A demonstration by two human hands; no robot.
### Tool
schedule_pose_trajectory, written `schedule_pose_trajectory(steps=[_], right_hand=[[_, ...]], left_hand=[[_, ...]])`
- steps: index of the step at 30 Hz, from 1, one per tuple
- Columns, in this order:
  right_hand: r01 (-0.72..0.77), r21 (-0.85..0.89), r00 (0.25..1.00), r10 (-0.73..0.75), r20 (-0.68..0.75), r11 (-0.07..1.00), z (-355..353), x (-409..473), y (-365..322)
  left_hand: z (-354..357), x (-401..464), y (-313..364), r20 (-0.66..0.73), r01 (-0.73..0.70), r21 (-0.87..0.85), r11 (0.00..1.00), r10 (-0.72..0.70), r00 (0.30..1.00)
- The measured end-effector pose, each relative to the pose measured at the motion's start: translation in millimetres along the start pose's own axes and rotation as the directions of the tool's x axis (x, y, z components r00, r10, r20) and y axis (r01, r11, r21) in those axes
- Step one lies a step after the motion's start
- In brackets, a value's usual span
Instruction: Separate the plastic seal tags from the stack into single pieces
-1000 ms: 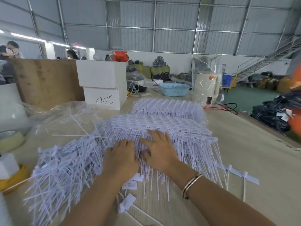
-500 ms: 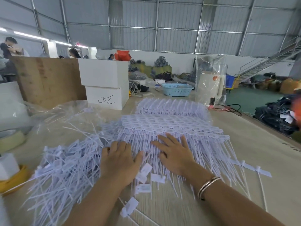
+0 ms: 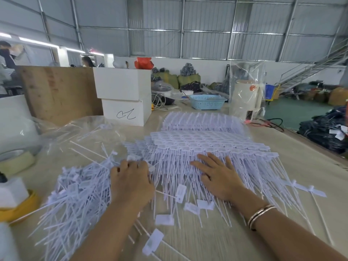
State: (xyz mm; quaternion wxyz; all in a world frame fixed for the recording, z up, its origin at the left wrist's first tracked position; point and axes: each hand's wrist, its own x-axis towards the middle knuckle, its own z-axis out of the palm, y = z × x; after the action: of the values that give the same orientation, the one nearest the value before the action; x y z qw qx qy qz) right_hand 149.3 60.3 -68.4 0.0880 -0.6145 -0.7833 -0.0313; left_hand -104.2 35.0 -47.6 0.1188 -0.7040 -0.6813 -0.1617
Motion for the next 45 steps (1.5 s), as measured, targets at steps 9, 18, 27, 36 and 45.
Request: schedule_pose_trajectory(steps=[9,18,27,36,45], right_hand=[[-0.015,-0.007,1.0,0.015,0.017,1.0,-6,-9,13],[0.017,0.082,0.997,-0.011,-0.076,0.996,-27,-18,-15],[0.26,0.243,0.96,-0.224,-0.168,0.934,-23,-44,-76],[0.065,0.771,0.998,-0.052,-0.042,0.633,-41,-35,-65],[0.145,0.496,0.97,-0.221,0.098,0.856,-53,-64,-47]], left_hand=[[-3,6,-20,0.009,0.075,0.101,0.992,-0.076,0.997],[6,12,-21,-0.114,0.157,0.147,0.977,-0.141,0.983],[-7,11,-7,-0.247,-0.361,-0.179,0.915,0.313,0.917],[-9,0,5,0.053,-0.492,-0.577,0.651,0.632,0.774],[-42,4,-5,-0.674,-0.408,-0.28,0.869,0.125,0.728]])
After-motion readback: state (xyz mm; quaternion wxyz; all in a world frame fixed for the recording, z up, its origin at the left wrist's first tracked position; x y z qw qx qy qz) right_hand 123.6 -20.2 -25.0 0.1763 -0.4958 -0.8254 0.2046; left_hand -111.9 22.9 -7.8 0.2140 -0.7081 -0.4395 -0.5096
